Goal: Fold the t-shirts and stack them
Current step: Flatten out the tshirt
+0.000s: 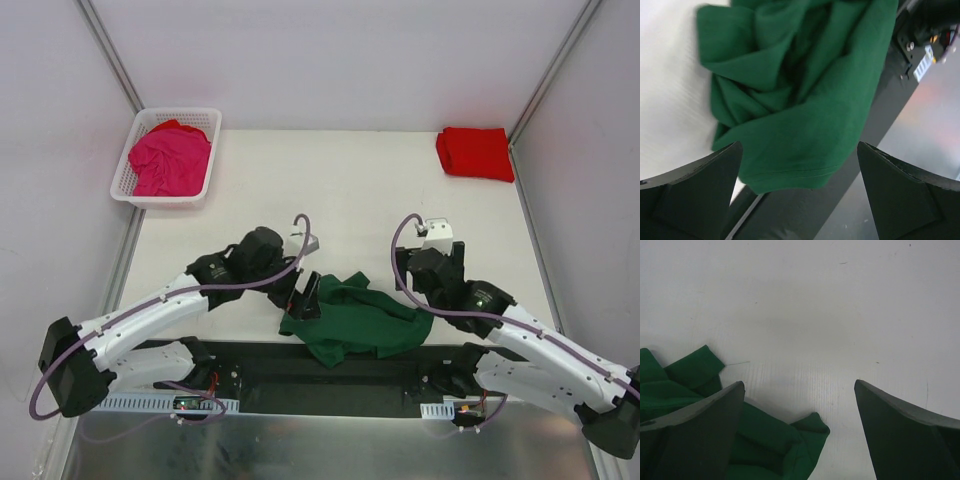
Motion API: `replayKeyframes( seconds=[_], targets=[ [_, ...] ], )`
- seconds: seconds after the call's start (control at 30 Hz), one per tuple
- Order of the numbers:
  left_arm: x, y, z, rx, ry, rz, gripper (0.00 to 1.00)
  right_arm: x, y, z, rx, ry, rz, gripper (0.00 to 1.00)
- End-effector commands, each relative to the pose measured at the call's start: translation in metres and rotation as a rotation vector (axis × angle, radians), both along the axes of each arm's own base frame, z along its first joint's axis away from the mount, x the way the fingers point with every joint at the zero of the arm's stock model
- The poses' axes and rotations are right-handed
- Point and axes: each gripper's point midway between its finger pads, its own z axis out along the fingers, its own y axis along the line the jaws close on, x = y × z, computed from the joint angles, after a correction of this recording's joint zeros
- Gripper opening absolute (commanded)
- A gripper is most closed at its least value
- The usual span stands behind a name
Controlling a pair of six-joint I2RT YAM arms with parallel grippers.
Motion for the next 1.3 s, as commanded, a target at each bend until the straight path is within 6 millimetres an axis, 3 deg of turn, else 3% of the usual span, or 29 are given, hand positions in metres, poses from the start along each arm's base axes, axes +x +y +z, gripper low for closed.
replayKeyframes(
  seconds=[0.0,0.3,0.43,0.53,0.57,0.63,0.67,0.7,0.83,1.07,1.27],
  targets=[
    [-0.015,-0.017,-0.009,0.045,0.014,-0.012,0.99,-0.001,-0.01,0.02,0.013,-0.043,-0.07,0.96],
    [-0.025,-0.026,-0.05,0.215,-0.004,0.002,0.99,-0.005,-0.014,0.028,0.035,-0.062,-0.073,0.96],
    [-0.02,-0.031,-0.072,0.292,-0.001,0.017,0.84,-0.007,-0.018,0.031,0.033,-0.065,-0.074,0.96],
    [-0.017,-0.034,-0.084,0.325,-0.003,0.031,0.68,-0.01,-0.022,0.031,0.026,-0.063,-0.077,0.96],
    [-0.016,-0.036,-0.086,0.328,-0.002,0.039,0.56,-0.01,-0.025,0.032,0.023,-0.067,-0.084,0.96],
    [-0.011,-0.038,-0.091,0.341,-0.009,0.052,0.42,-0.011,-0.027,0.033,0.026,-0.073,-0.088,0.96],
    [-0.009,-0.04,-0.091,0.34,-0.013,0.058,0.13,-0.012,-0.027,0.032,0.027,-0.071,-0.086,0.96],
    [-0.008,-0.041,-0.091,0.34,-0.015,0.063,0.02,-0.013,-0.028,0.033,0.027,-0.072,-0.087,0.96],
    [0.006,-0.04,-0.092,0.365,-0.066,0.101,0.0,-0.015,-0.03,0.03,0.027,-0.066,-0.09,0.96],
    [0.043,-0.046,-0.07,0.372,-0.207,0.144,0.0,-0.017,-0.029,0.025,0.031,-0.049,-0.085,0.96],
    [0.09,-0.023,-0.049,0.35,-0.243,0.232,0.0,-0.019,-0.03,0.024,0.024,-0.044,-0.084,0.96]
  ],
)
